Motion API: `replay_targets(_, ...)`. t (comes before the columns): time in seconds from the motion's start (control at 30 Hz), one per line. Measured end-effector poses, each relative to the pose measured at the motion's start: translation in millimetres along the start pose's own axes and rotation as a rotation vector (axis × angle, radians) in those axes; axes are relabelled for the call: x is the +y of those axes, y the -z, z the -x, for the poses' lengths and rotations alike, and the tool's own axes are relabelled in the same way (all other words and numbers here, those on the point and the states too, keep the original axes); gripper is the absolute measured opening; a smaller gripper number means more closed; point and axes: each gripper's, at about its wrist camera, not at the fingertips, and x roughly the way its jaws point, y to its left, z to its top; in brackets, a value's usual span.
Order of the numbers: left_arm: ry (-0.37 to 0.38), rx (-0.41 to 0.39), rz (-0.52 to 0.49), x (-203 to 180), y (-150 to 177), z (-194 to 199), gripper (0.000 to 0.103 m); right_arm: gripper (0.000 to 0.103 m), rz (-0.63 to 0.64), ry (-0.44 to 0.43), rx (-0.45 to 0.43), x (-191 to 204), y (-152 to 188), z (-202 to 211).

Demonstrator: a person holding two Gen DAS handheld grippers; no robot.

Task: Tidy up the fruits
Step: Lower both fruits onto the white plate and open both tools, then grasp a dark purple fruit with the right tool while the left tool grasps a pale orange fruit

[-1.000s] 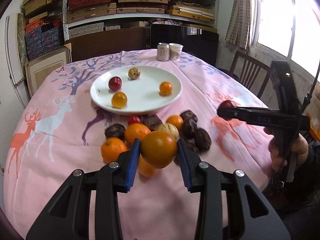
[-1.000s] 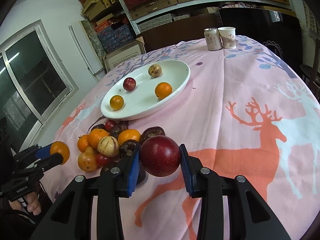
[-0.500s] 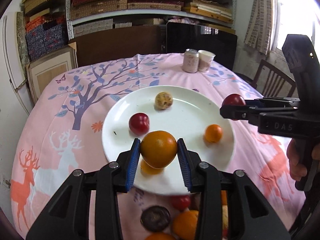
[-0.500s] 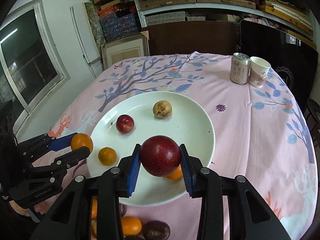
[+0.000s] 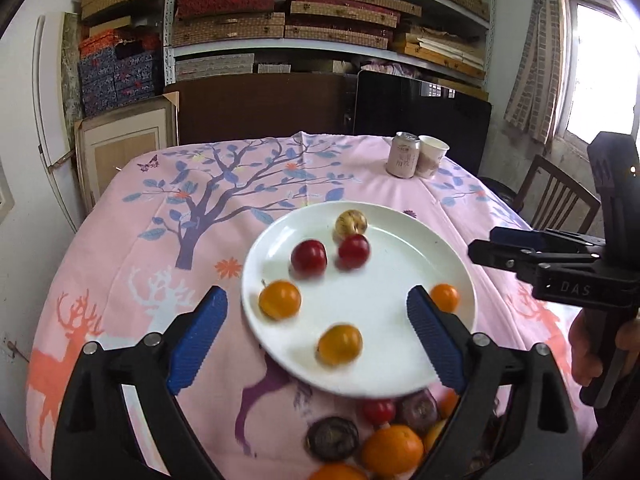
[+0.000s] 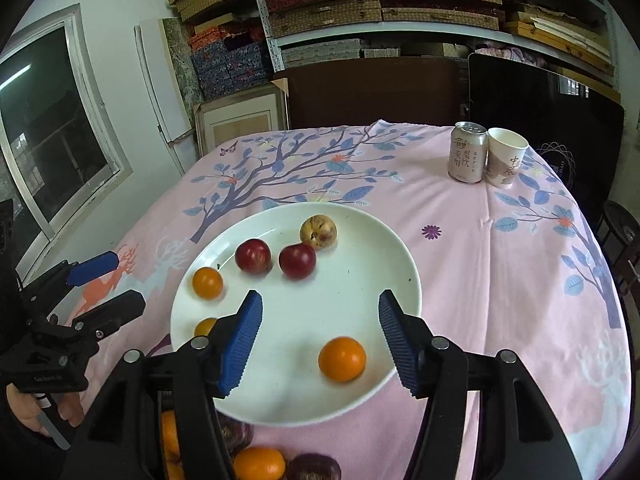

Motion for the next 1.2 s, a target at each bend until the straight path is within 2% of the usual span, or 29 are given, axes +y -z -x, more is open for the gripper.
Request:
replay_targets(0.1,0.02,0.007,-0.038,-7.0,27.3,29.2,0.092,0.061,0.04,-0.006,0.023,6.2,34.1,27.1)
replay_targets(0.2,0.031,0.051,-0.081,-16.6,60.3,48.4,0.092,0.061,0.085,-0.017,0.077,15.9,75.8,40.9)
replay_targets(0.4,0.069,0.095,-0.101,-28.5,112.8,73.9,0.092,0.061,0.122,-0.046,0.133,31.9,141.5,50.4)
replay_targets(0.7,0.093,0.142,-0.076,-41.0,140.1,72.7,0.092,0.061,0.046,-0.074,0.163,28.1,148.3,26.0)
replay_targets(0.77,0.095,0.151,-0.069,-42.5,143.0,70.3,0.092,0.054,0.002,-0.117,0.172,21.7,147.7,22.0)
replay_targets(0.8,0.095,0.155,-0.07,-43.3,144.7,69.7,0.092,0.044,-0.007,-0.131,0.17,20.2,147.8,22.1)
replay_targets(0.83,0.093,0.158,-0.072,-44.7,146.1,68.9,0.092,0.044,-0.003,-0.132,0.165,20.4,148.8,22.9)
replay_targets(1.03,0.069,0.149,-0.091,-57.0,144.9,64.3,0.092,0.043,0.009,-0.088,0.046,19.2,156.8,51.8)
replay_targets(1.13,0.026,0.132,-0.103,-66.4,143.6,61.7,0.092,0.043,0.022,-0.066,0.003,20.3,158.5,69.3)
replay_targets(1.17,0.0,0.125,-0.113,-69.8,143.1,60.5,0.091,0.043,0.023,-0.069,-0.001,20.7,159.8,74.0)
replay_targets(1.2,-0.015,0.125,-0.123,-73.1,142.9,59.1,0.085,0.043,0.023,-0.073,-0.002,20.3,160.6,77.2)
